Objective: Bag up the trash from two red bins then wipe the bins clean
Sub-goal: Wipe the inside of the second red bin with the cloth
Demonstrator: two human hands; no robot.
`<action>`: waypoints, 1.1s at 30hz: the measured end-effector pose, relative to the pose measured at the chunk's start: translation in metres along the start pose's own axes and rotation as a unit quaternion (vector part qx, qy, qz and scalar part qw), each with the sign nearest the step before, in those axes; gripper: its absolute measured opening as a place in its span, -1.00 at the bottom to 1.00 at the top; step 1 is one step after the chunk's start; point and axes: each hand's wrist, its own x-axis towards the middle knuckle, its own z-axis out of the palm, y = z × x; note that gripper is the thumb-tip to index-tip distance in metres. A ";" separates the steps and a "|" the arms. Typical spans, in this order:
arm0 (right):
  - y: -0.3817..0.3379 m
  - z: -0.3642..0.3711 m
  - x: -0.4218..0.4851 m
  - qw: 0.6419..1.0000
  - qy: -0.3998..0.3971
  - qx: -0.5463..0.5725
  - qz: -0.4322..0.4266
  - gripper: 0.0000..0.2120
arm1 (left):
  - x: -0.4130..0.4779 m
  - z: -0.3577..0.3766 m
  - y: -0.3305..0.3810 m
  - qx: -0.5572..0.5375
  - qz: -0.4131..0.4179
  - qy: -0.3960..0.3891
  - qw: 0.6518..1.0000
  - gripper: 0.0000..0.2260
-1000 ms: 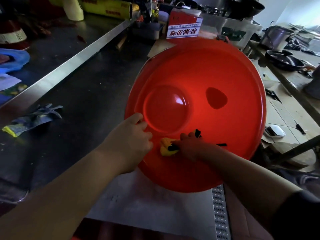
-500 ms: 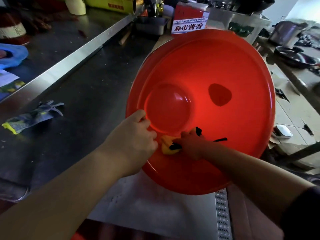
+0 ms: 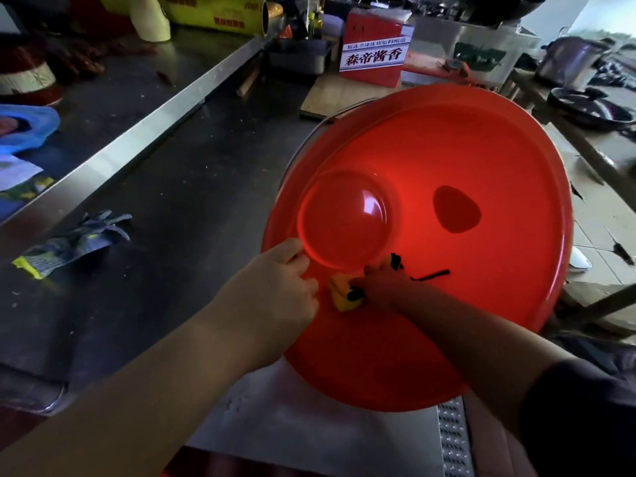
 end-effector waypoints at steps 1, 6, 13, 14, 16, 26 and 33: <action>-0.001 0.001 0.013 1.000 -0.004 0.003 0.015 -0.57 | 0.000 0.000 0.001 0.001 0.001 0.009 1.000 -0.65; -0.008 0.002 0.033 0.999 0.006 0.010 0.049 -0.56 | 0.002 0.004 -0.002 -0.006 -0.016 0.034 0.999 -0.61; -0.010 -0.022 -0.035 1.000 0.002 0.019 -0.019 -0.50 | 0.004 -0.006 -0.009 -0.002 -0.052 -0.094 0.994 -0.78; -0.008 -0.023 -0.054 0.999 0.018 0.022 -0.032 -0.50 | 0.004 -0.008 -0.009 0.000 -0.058 -0.089 0.994 -0.78; -0.002 -0.025 -0.095 0.997 0.049 0.047 -0.047 -0.51 | 0.005 -0.009 -0.011 0.002 -0.072 -0.086 0.994 -0.78; -0.028 0.002 -0.153 0.985 0.156 0.057 -0.044 -0.01 | -0.001 -0.009 -0.012 -0.024 -0.091 -0.077 0.993 -0.83; -0.036 0.009 -0.149 0.953 0.291 0.038 -0.068 -0.30 | -0.015 -0.013 -0.026 -0.158 -0.111 -0.106 0.976 -0.40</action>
